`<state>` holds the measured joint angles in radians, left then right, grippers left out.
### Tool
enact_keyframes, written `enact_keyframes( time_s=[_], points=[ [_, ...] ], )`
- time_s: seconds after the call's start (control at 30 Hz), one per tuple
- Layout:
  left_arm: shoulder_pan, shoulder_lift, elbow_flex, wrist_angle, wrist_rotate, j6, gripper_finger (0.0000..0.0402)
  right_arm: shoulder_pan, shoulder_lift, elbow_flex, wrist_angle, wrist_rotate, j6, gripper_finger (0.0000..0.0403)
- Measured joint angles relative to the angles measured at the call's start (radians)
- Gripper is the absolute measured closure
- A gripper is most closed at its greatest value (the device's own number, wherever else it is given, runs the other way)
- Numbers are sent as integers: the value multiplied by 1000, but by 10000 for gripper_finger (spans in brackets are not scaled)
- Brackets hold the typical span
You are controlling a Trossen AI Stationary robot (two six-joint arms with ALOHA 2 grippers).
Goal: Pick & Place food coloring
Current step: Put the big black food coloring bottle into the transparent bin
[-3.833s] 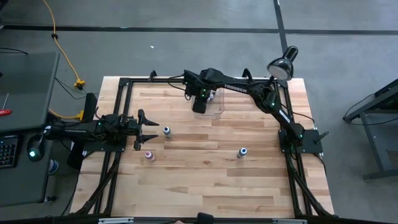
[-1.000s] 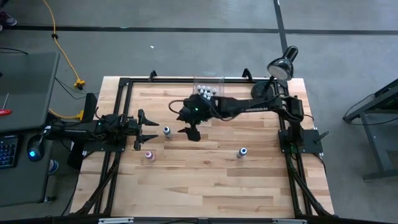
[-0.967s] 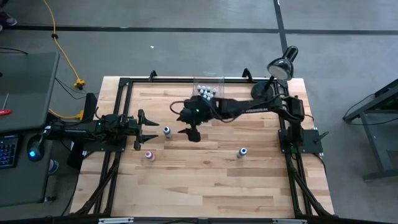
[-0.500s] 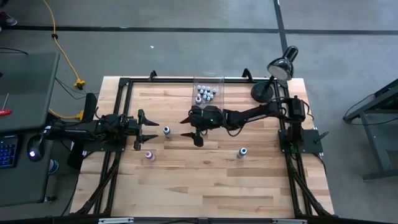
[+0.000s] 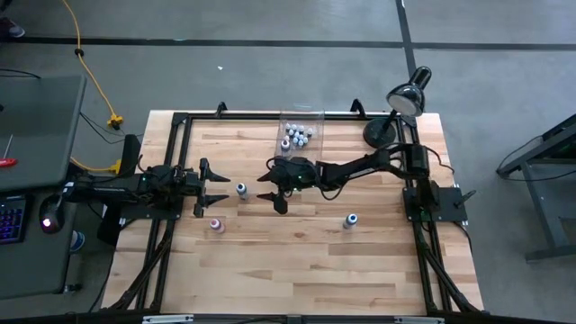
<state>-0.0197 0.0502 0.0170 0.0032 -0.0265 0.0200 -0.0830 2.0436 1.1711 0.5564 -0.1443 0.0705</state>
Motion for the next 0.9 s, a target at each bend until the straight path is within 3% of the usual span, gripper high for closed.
enact_keyframes(
  time_s=[0.37, 0.63, 0.9],
  points=[
    [0, 0, 0, 0, 0, 0, 163, -1, 143, 183, -2, -10, -33, 135],
    [0, 0, 0, 0, 0, 0, 163, 0, 145, 217, -72, 3, -21, 134],
    [0, 0, 0, 0, 0, 0, 163, 26, 145, 315, -310, 100, -68, 135]
  ],
)
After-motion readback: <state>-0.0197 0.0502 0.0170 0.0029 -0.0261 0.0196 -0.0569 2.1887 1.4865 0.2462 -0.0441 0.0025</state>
